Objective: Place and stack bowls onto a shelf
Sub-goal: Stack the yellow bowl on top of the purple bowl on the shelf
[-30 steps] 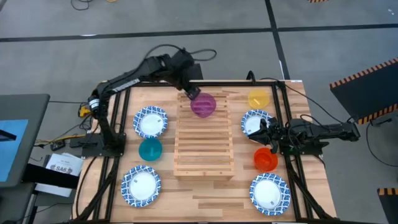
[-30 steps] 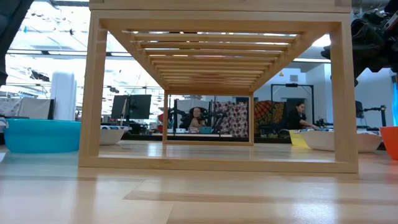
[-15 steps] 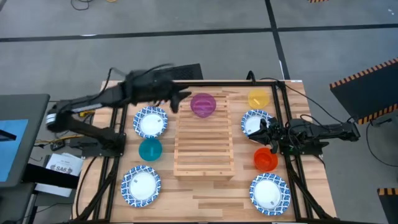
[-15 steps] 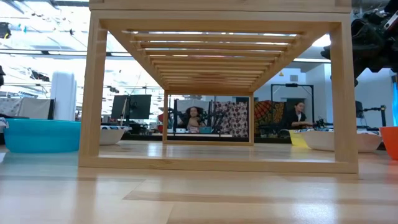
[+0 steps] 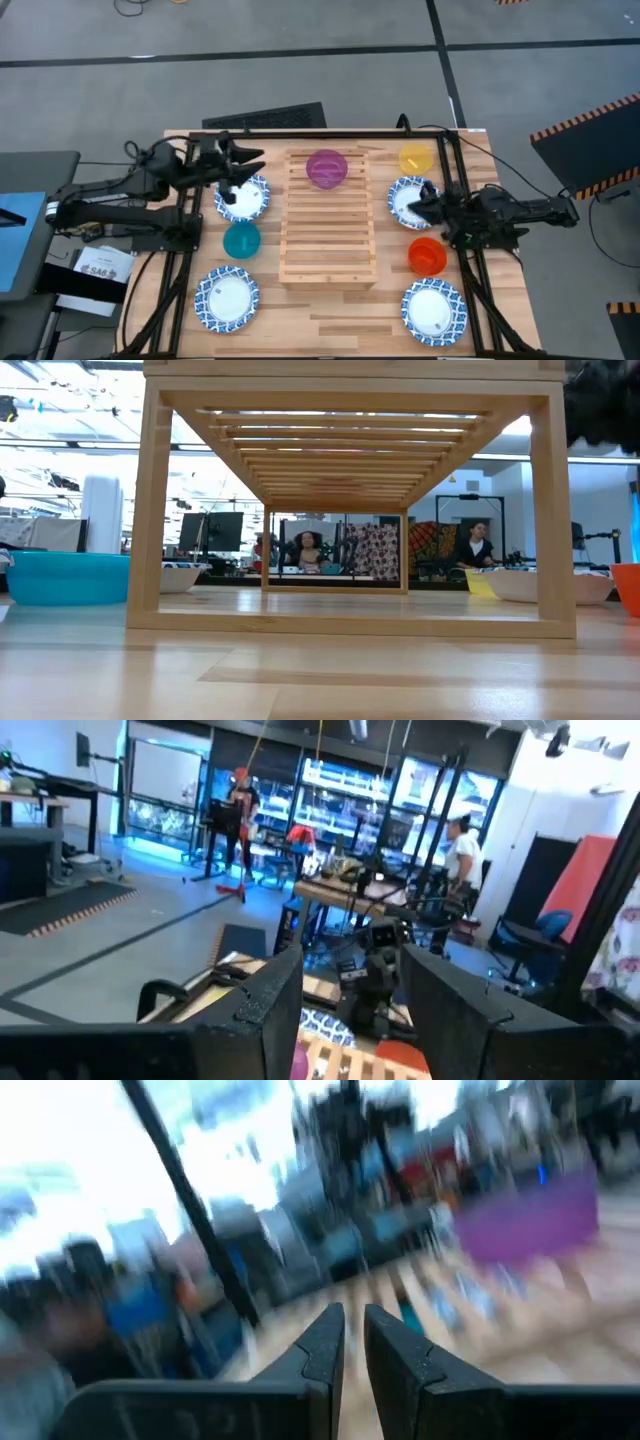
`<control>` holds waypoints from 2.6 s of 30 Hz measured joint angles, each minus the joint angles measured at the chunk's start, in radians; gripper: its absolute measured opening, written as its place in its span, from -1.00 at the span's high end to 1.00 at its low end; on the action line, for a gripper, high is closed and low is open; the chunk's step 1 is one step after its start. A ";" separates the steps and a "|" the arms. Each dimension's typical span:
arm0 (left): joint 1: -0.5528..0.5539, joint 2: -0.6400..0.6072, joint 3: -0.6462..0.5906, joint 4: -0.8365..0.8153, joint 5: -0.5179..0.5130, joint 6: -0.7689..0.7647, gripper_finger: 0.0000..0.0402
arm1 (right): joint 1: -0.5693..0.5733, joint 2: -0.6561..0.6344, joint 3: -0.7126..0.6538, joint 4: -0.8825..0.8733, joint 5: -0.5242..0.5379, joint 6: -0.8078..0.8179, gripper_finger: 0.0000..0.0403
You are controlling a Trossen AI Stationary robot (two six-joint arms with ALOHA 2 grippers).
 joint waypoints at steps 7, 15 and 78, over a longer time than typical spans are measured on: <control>0.000 -0.061 -0.003 -0.043 -0.052 0.015 0.23 | 0.000 0.000 0.013 0.312 0.288 0.049 0.64; 0.000 -0.068 -0.003 -0.144 -0.038 -0.040 0.23 | 0.000 0.154 0.134 0.309 0.346 0.112 0.64; -0.011 -0.140 -0.252 0.156 0.027 -0.178 0.23 | -0.975 1.186 0.607 -0.962 0.221 0.763 0.14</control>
